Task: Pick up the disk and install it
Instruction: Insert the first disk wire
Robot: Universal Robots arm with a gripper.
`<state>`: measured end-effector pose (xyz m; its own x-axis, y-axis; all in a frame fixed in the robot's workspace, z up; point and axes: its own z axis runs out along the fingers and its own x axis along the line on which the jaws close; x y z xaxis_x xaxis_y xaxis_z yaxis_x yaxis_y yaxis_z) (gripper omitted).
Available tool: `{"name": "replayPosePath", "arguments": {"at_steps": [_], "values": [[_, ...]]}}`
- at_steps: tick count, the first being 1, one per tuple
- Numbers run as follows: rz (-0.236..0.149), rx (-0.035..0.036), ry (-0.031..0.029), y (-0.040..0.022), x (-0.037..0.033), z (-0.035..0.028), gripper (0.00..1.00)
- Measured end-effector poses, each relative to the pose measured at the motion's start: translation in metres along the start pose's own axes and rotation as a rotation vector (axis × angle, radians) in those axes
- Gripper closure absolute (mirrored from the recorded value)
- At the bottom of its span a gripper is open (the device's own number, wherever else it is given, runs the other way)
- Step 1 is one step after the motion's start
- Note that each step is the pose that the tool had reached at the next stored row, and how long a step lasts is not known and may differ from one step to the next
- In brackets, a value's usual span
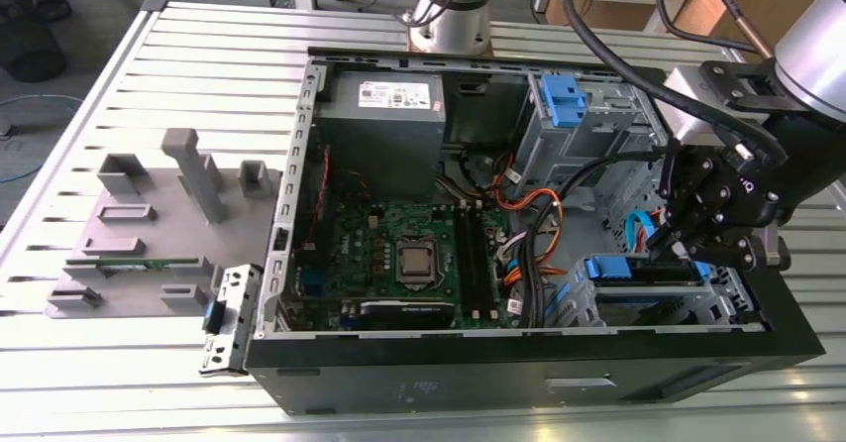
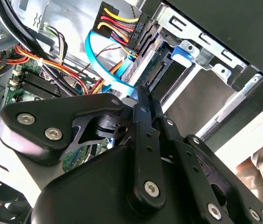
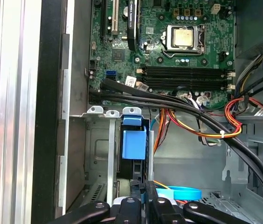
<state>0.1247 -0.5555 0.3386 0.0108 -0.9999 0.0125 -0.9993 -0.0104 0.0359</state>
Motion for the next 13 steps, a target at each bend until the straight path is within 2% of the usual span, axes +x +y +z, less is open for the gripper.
{"name": "replayPosePath", "arguments": {"at_steps": [13], "values": [[0.009, -0.0001, -0.0006, 0.0, 0.0, 0.0007, 0.84]]}}
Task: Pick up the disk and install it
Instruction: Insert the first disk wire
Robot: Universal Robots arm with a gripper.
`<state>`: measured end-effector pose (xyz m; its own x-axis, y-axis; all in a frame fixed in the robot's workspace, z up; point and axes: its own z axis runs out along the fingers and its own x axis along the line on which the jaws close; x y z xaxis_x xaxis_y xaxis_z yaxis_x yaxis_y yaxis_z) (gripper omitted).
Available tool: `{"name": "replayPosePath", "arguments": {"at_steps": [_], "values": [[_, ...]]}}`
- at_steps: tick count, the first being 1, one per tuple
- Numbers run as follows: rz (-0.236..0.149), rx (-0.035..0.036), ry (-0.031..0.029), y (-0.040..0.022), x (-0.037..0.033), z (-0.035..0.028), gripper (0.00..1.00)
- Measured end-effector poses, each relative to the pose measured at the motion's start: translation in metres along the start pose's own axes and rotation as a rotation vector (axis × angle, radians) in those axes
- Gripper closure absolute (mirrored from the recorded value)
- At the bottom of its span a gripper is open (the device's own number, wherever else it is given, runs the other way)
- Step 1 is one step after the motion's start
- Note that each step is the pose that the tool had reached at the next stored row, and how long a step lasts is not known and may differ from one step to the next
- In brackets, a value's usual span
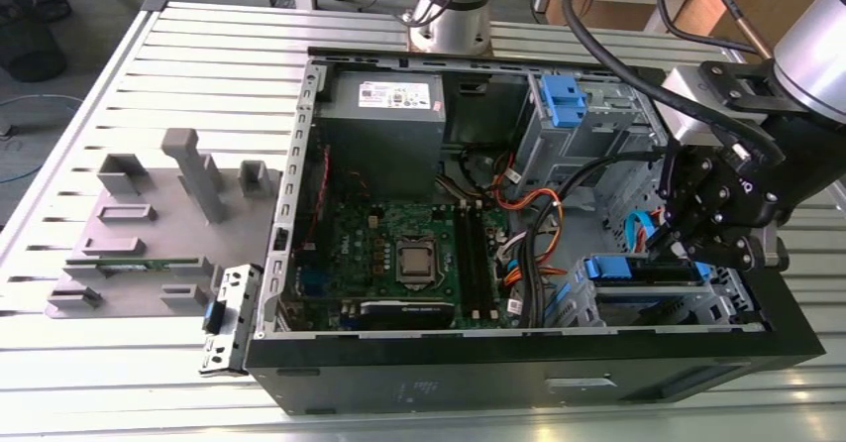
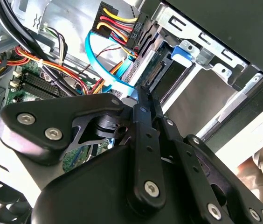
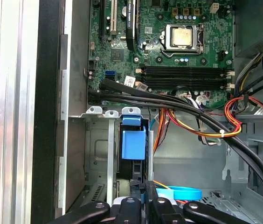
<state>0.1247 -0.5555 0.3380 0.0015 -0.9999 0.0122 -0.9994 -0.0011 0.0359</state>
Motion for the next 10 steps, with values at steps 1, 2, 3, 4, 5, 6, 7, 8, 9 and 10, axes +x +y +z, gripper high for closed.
{"name": "replayPosePath", "arguments": {"at_steps": [1, 2, 3, 4, 5, 6, 7, 8, 9, 10], "values": [[0.0, 0.0, 0.0001, 0.0, 0.0, 0.0, 0.84], [0.0, 0.0, -0.0001, 0.0, -0.0001, 0.0004, 0.84], [0.0, 0.0, -0.0001, 0.0, 0.0, 0.0007, 0.84], [0.0, 0.0, 0.0, 0.0, 0.0, 0.0008, 0.84], [0.0, 0.0, 0.0001, 0.0, 0.0, 0.0008, 0.84], [0.0, 0.0, 0.0002, 0.0, 0.0, 0.0008, 0.84], [0.0, 0.0, 0.0001, 0.0, 0.0, 0.0008, 0.84], [0.0, 0.0, 0.0001, 0.0, 0.0, 0.0008, 0.84], [0.0, 0.0, 0.0, 0.0, 0.0001, 0.0009, 0.84], [0.0, -0.0001, -0.0001, 0.0, 0.0004, 0.0009, 0.84]]}}
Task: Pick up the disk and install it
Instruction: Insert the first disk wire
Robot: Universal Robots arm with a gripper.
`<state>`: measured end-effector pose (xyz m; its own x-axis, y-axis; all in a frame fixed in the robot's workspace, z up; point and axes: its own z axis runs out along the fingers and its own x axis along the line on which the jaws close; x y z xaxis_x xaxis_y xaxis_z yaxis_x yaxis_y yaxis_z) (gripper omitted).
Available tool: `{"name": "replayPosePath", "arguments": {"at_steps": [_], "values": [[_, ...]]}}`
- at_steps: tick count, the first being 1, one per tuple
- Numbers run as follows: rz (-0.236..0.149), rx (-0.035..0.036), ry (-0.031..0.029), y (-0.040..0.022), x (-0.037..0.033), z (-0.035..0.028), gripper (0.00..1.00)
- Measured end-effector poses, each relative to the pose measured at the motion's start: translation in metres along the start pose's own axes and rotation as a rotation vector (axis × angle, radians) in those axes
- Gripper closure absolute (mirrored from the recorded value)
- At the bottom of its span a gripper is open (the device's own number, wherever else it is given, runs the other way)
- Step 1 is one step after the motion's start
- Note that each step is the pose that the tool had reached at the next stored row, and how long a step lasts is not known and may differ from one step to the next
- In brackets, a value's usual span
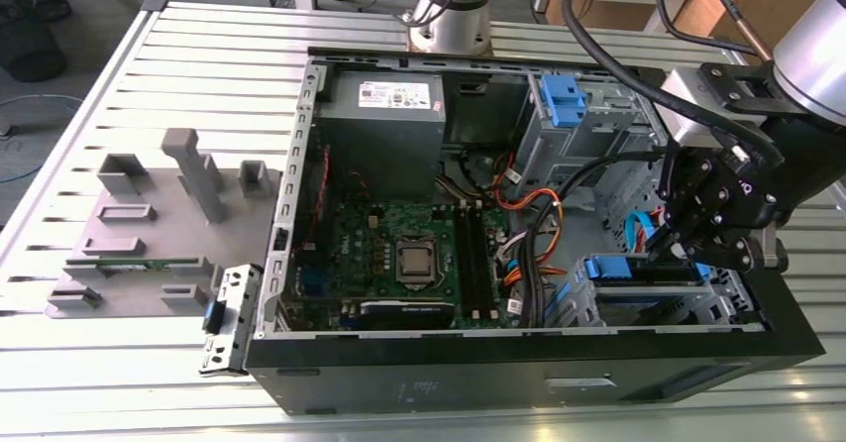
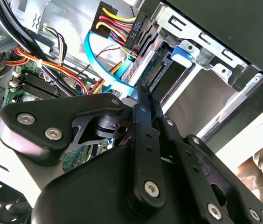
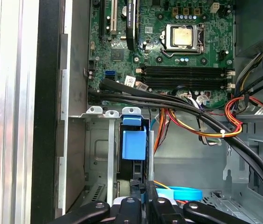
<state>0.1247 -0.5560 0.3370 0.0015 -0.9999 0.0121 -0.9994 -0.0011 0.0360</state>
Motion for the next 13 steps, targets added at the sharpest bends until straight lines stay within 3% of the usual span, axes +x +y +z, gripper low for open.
{"name": "replayPosePath", "arguments": {"at_steps": [13], "values": [[0.0, 0.0, 0.0004, -0.0001, 0.0, 0.0022, 0.84]]}}
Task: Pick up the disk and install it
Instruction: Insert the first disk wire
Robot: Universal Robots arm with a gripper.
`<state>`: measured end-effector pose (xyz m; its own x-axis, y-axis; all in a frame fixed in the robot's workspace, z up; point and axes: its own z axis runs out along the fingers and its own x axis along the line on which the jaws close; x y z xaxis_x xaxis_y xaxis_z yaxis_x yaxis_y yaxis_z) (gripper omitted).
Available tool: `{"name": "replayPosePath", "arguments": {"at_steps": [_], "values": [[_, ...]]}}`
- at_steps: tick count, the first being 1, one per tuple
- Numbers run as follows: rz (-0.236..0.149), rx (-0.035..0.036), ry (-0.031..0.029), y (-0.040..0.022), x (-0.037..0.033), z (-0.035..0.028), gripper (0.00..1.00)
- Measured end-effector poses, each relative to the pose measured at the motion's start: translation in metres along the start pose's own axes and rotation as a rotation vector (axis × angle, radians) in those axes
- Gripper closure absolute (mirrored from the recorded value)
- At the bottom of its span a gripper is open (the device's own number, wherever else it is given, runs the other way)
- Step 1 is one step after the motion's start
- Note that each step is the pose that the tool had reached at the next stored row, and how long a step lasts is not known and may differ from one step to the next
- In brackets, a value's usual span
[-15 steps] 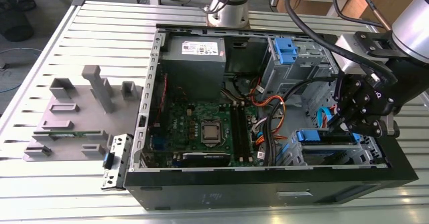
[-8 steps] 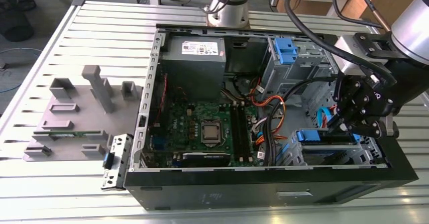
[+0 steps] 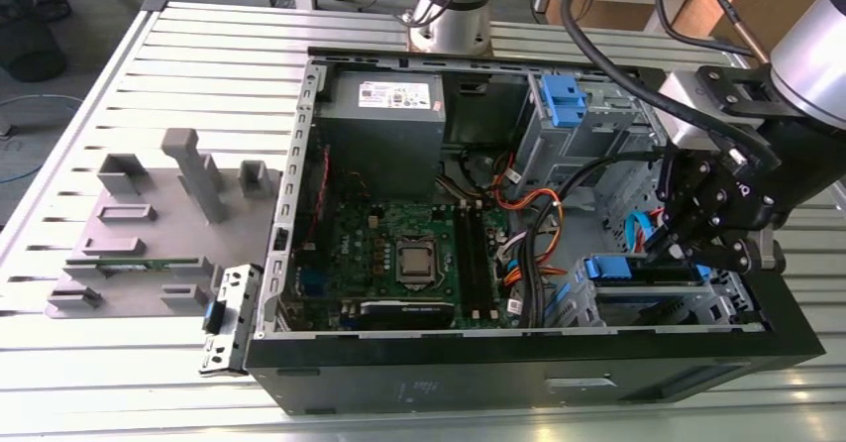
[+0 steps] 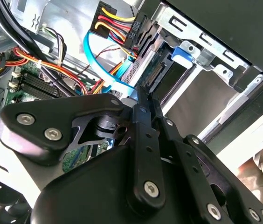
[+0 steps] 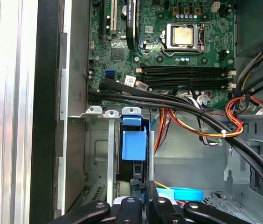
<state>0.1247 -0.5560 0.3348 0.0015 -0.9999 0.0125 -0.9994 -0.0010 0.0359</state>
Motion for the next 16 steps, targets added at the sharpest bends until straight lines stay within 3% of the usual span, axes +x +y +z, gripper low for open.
{"name": "replayPosePath", "arguments": {"at_steps": [16], "values": [[0.0, 0.0, 0.0011, -0.0002, 0.0, 0.0054, 0.84]]}}
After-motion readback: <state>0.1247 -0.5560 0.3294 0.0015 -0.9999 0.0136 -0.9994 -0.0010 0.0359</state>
